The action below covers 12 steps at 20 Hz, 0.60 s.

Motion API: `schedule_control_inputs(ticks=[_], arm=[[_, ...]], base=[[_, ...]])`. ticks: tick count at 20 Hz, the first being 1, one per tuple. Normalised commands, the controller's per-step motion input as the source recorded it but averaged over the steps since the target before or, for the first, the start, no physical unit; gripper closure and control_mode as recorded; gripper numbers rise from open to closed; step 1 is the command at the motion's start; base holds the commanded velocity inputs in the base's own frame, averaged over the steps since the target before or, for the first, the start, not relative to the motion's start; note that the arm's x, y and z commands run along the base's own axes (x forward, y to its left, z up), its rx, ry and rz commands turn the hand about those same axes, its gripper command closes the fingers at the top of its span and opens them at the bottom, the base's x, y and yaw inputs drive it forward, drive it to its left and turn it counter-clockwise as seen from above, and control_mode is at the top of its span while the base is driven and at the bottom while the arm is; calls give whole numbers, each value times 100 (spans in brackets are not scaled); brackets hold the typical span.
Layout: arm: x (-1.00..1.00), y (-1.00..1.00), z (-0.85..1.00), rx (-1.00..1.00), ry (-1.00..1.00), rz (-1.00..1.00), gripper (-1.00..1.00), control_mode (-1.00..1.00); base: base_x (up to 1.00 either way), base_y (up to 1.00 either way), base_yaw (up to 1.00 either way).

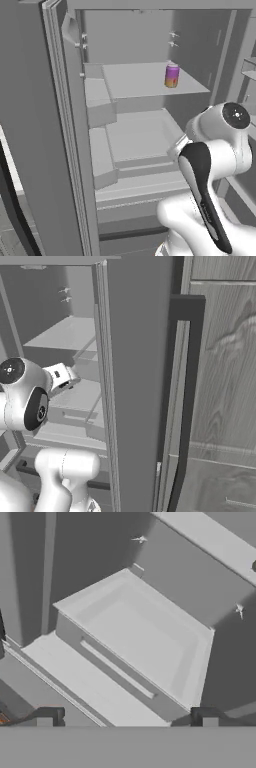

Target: Open the fridge, grab two sodas, and place both sodas inside the bowl with ice on the dining counter.

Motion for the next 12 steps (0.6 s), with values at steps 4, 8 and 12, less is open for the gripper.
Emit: schedule_control_inputs(ticks=[4, 8, 12], arm=[[13, 0, 16, 2, -33, -5, -100, -100], [5, -2, 12, 5, -24, -11, -100, -100], [0, -5, 9, 3, -28, -9, -100, -100]], base=[[0, 0, 0], [0, 0, 0], [0, 0, 0]])
